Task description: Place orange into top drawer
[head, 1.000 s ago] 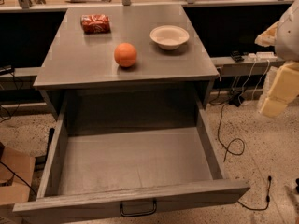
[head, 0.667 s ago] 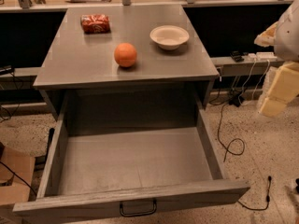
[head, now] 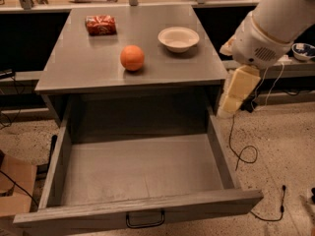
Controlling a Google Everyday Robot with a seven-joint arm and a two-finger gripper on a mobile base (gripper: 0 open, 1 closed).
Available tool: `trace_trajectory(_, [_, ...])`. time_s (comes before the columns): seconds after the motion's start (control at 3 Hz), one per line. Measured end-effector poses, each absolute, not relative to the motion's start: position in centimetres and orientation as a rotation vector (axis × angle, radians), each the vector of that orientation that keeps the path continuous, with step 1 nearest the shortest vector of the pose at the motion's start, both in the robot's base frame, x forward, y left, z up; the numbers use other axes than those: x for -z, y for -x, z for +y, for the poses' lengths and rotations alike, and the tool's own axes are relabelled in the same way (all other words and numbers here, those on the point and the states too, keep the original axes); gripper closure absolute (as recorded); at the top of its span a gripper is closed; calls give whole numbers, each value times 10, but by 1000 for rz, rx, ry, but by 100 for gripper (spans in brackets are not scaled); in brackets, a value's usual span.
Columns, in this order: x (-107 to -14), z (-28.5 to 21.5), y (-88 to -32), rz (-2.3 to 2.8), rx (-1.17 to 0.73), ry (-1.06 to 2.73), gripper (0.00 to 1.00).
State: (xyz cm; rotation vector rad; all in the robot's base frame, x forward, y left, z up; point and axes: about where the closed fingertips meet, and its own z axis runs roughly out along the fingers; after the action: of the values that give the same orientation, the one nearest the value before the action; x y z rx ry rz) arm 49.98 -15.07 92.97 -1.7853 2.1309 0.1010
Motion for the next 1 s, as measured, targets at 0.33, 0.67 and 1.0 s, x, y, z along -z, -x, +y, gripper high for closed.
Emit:
trace_trajectory(0.33, [-924, -82, -552, 1934, -217, 1868, 0])
trace_trajectory(0.67, [-929, -43, -589, 1809, -301, 1876, 0])
trace_trajectory(1.0, [-929, -43, -589, 1809, -301, 1876, 0])
